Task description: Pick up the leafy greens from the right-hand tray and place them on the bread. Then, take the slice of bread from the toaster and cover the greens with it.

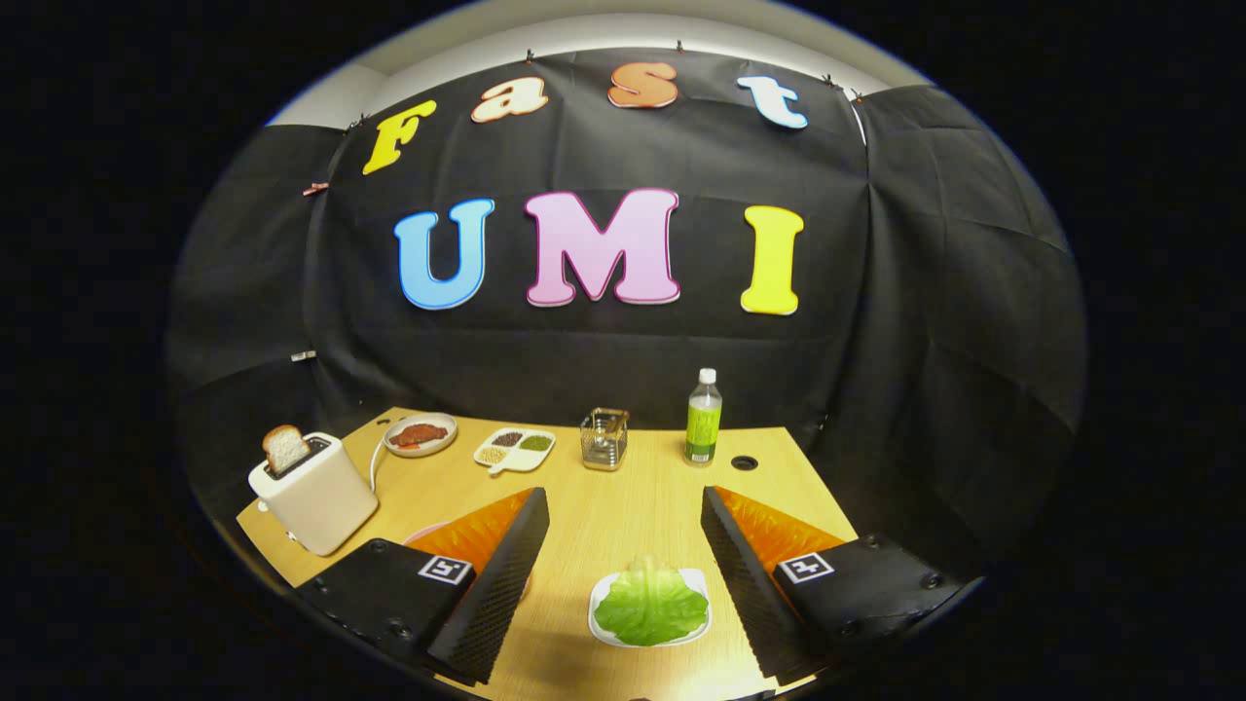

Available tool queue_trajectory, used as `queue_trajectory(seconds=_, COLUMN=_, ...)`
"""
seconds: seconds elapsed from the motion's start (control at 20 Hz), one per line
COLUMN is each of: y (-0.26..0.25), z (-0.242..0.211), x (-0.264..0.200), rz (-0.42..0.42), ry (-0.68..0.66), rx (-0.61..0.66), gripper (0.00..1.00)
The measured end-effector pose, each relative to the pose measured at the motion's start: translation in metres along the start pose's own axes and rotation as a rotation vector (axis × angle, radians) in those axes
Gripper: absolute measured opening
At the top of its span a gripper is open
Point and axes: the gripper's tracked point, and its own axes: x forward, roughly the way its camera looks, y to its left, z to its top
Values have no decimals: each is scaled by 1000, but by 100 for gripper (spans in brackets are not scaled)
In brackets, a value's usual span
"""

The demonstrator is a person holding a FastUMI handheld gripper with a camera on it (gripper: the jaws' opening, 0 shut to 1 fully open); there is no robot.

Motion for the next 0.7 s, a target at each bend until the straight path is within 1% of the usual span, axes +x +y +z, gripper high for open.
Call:
queue_trajectory(seconds=0.3, y=-17, z=-70, x=33, rz=15, ry=176, rx=5, gripper=98)
queue_trajectory(seconds=0.55, y=-28, z=-132, x=52, rz=26, ry=331, rx=15, gripper=98)
queue_trajectory(seconds=0.7, y=-33, z=-165, x=60, rz=41, ry=394, rx=-13, gripper=98)
